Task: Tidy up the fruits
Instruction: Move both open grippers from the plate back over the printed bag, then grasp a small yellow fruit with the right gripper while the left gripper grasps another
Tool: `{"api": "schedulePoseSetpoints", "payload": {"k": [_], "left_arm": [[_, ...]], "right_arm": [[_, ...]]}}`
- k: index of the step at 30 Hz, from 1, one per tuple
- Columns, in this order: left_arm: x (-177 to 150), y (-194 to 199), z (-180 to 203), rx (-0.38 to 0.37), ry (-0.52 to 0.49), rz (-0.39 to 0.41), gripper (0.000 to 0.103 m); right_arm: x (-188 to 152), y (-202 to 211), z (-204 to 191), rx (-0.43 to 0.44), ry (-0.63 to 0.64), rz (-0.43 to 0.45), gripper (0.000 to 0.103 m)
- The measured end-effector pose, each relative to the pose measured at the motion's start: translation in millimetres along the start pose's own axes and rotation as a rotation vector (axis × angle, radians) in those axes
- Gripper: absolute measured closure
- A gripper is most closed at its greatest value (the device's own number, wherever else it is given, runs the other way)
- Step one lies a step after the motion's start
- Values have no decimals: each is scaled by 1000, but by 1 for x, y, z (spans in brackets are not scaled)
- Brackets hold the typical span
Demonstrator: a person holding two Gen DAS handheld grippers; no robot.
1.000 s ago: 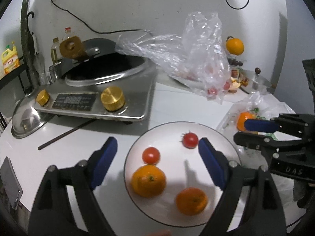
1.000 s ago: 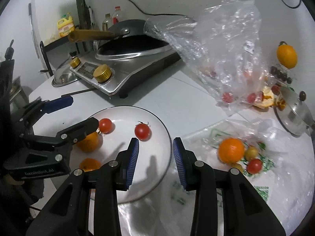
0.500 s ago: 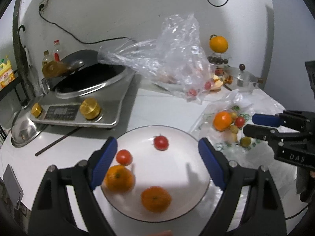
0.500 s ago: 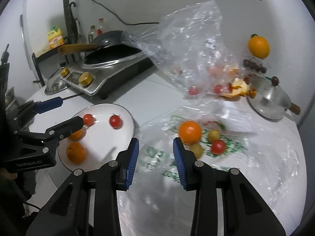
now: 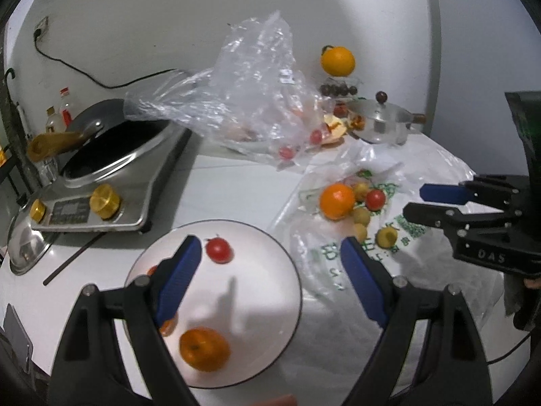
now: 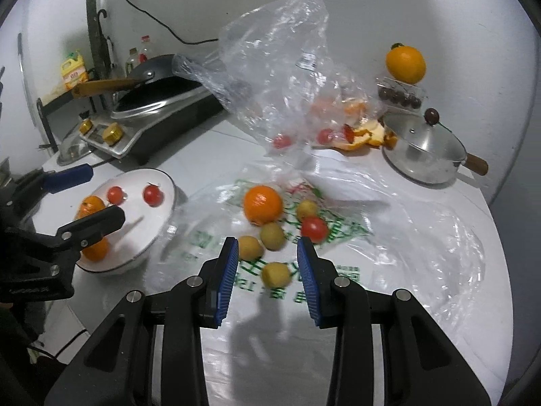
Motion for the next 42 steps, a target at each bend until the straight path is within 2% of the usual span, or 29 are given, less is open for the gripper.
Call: {"api": "schedulePoseSetpoints", "payload": {"k": [5, 16, 19, 20, 21, 22, 26, 36, 39, 42], "left_arm": [[0, -5, 10, -17, -10, -10, 17], [-6, -18, 27, -103, 42, -70, 18], [-5, -22, 32, -104, 32, -79, 18], [-5, -23, 34, -109, 28, -80, 18], [-4, -23, 37, -112, 24, -81, 18], [-3, -24, 41, -117, 17, -81, 18], [-3, -26, 57, -135, -16, -89, 18], [0, -35, 96, -195, -58, -98, 19], [0, -39, 107, -213, -80, -105, 26], [-4, -46, 117, -223, -102, -128, 27]], "right_arm": [[-7, -10, 4, 6, 1, -23, 65], [-35, -47, 0, 60, 11, -118, 65], [-37, -51, 2, 71, 9, -125, 65], [-37, -52, 3, 70, 10, -127, 66], [-38, -53, 3, 77, 12, -130, 71], [-38, -52, 3, 83, 12, -128, 74], [-36, -44, 8, 98, 10, -105, 74], [-35, -16, 53, 64, -68, -43, 74], [-37, -11, 64, 62, -89, -32, 74], [-37, -6, 75, 60, -107, -14, 74]]}}
Point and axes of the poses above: each gripper's, at about its wrist camera, not at the fingertips, and y roughly against the way its jaws point, z to its right, x to its top, the point moved 10 cm from there along -y, roughly the way its jaws point, and after that the axes turned 3 degrees about z, right-handed, at the moved point
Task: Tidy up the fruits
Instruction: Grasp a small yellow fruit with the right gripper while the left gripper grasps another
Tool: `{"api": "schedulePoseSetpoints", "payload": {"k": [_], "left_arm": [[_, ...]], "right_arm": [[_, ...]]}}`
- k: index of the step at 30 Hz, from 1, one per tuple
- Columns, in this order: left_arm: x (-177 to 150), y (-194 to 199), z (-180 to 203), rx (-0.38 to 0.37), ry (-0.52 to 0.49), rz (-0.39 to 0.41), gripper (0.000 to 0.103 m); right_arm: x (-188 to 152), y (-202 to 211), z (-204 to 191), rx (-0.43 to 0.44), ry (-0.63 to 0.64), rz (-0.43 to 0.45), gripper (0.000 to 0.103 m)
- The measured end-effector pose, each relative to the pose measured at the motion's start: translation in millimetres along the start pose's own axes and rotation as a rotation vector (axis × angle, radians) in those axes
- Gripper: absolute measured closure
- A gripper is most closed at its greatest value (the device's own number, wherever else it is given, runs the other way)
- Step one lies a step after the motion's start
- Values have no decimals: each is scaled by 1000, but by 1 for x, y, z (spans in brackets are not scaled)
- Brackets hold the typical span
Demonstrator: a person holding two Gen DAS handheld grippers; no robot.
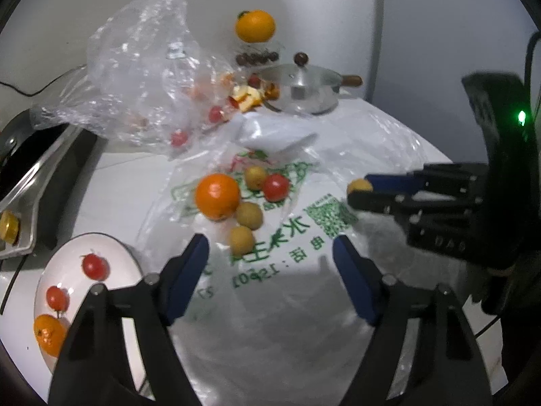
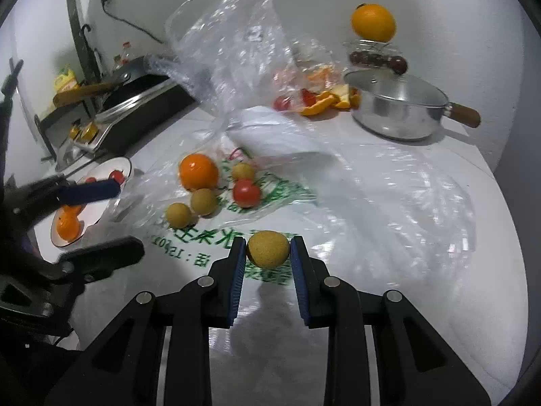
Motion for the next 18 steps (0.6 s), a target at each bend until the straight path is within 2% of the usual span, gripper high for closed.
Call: {"api": "schedulePoseSetpoints", "payload": {"k": [5, 6, 7, 12, 17, 18], "left_arm": [[-5, -9, 14, -29, -36, -31, 29], [-6, -12, 17, -35, -40, -41, 35], [-7, -15, 18, -32, -48, -56, 39], [-18, -34, 8, 7, -25, -134, 39], [-16, -43, -6, 51, -27, -142, 42], [-16, -44, -8, 54, -28, -142, 45]], "right_arm": [[-1, 1, 8, 5, -19, 11, 74], [-1, 1, 7, 10, -19, 10, 74], [-2, 0, 7, 14, -17, 10, 74], [-3, -1, 7, 22, -20, 19, 74], [0, 1, 8, 25, -32, 37, 74], [0, 0, 9, 25, -34, 37, 74]]}}
Point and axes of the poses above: each gripper's, at about its wrist camera, not at the fingertips, and y roughly against the way its jaws point, z to its right, x to its top, the point moved 10 cm from there along -y, roughly the way its jaws point, and after that the axes turned 3 degrees about z, right-handed, at the moved point
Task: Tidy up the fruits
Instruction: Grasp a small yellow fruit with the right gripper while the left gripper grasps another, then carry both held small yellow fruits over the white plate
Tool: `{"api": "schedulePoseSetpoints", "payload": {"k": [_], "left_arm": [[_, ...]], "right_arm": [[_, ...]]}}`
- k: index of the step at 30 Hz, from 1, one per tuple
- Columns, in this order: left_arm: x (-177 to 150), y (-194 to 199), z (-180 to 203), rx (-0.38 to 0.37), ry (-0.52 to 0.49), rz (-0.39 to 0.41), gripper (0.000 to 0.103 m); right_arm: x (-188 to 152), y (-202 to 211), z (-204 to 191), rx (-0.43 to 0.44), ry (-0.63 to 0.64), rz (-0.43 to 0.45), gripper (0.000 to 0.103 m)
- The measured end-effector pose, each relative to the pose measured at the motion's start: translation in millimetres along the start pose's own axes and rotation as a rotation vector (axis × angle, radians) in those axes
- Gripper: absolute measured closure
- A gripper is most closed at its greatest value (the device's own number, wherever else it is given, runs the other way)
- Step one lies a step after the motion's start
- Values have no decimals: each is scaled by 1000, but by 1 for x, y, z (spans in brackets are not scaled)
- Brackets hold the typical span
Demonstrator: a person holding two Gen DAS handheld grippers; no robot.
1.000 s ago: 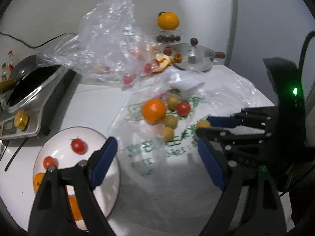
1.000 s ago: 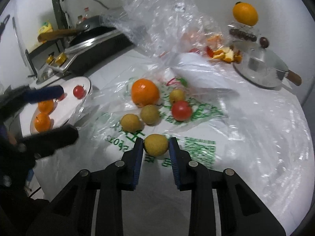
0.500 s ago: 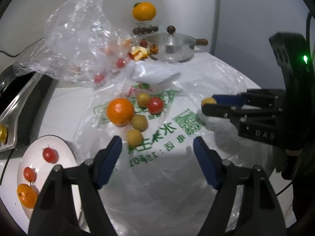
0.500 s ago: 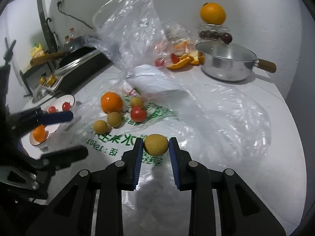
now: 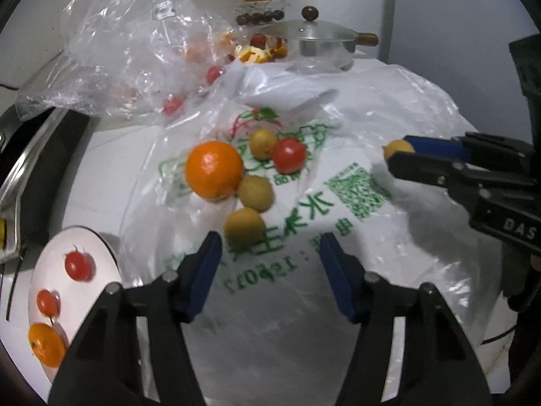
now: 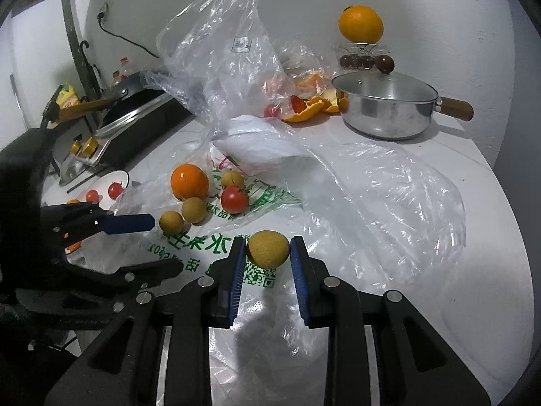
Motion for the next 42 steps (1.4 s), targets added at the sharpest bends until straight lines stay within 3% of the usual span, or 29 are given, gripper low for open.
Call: {"api": "schedulePoseSetpoints", "payload": {"k": [6, 9, 14, 16, 26, 42], "left_arm": [[3, -12, -9, -3, 21, -13, 55], [5, -17, -12, -1, 30, -22, 68], [9, -20, -14, -19, 46, -21, 69], [9, -20, -13, -23, 41, -20, 75], [7, -4, -6, -62, 39, 15, 75], [2, 49, -16, -98, 71, 104, 75]], "right_arm": [[1, 1, -1, -1, 11, 2, 74], [1, 0, 0, -1, 9, 3, 74], [1, 0, 0, -5, 8, 2, 74], [0, 0, 0, -8, 9, 0, 74], [3, 4, -5, -19, 25, 4, 74], [11, 21, -45, -26, 88, 15, 74]]}}
Point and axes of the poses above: each gripper's, at about its wrist camera, not at the fingertips, and y roughly against the way its jaws point, z to its right, x to its top, the point moved 10 cm from there along -y, roughly the way its jaws point, and after that the axes turned 3 degrees about z, right-handed, at the moved point
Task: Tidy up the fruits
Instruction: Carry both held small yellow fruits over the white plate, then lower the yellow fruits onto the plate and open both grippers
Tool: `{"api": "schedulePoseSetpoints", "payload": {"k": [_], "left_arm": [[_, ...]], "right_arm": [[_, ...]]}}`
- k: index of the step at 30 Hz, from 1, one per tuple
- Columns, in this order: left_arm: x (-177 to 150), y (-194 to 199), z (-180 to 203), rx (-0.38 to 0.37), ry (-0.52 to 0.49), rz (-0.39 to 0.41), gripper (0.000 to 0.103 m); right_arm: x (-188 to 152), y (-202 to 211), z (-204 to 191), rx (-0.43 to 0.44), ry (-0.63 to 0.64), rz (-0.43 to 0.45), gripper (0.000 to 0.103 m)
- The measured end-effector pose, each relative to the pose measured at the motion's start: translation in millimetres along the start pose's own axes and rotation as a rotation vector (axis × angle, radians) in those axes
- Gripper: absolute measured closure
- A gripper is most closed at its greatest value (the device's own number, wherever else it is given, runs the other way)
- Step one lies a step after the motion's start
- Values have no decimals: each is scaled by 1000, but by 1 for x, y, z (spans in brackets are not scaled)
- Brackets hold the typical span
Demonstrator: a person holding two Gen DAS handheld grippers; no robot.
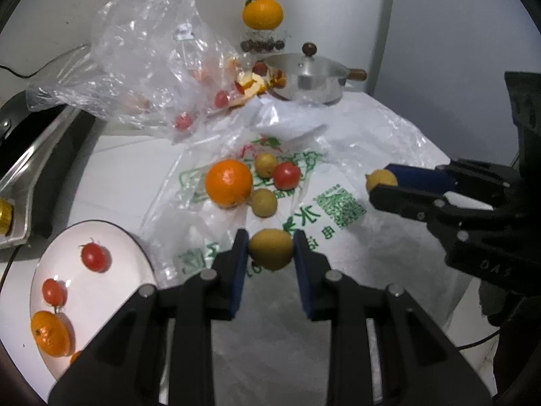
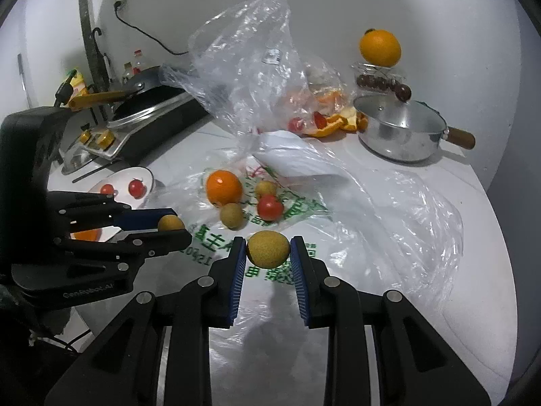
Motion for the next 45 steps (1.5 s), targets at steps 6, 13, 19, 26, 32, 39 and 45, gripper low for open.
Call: {"api": "schedulePoseSetpoints", "payload": {"k": [6, 13, 19, 26, 32, 39, 45], "left_arm": [[-2, 17, -12, 9, 19, 29, 75], [-7, 35, -35, 35, 36, 63, 75], [-14, 46, -55, 68, 33, 79, 75], [-23, 55, -80, 112, 46, 94, 75], [-31, 62, -108, 153, 60, 106, 75], [-40, 68, -134, 189, 51, 120, 75], [-46, 68, -152, 206, 59, 125, 75]], "right_arm": [[5, 3, -20, 5, 41, -1, 74], [12, 2, -46, 7, 78, -6, 74], [19, -4, -69, 13, 106, -9, 74], [22, -12, -92, 27, 134, -24, 74], [25, -22, -113, 40, 156, -38, 74], [26, -39, -141, 53, 178, -65, 74], [27, -54, -156, 56, 174, -84, 74]]}}
Point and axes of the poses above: each gripper's, at about its wrist camera, not at the fingertips, and y roughly against the way its jaws point, z to its right, x to its top, the point moved 10 cm from there along -y, roughly the way its jaws point, and after that the axes turned 3 degrees about z, right-handed, at the moved point
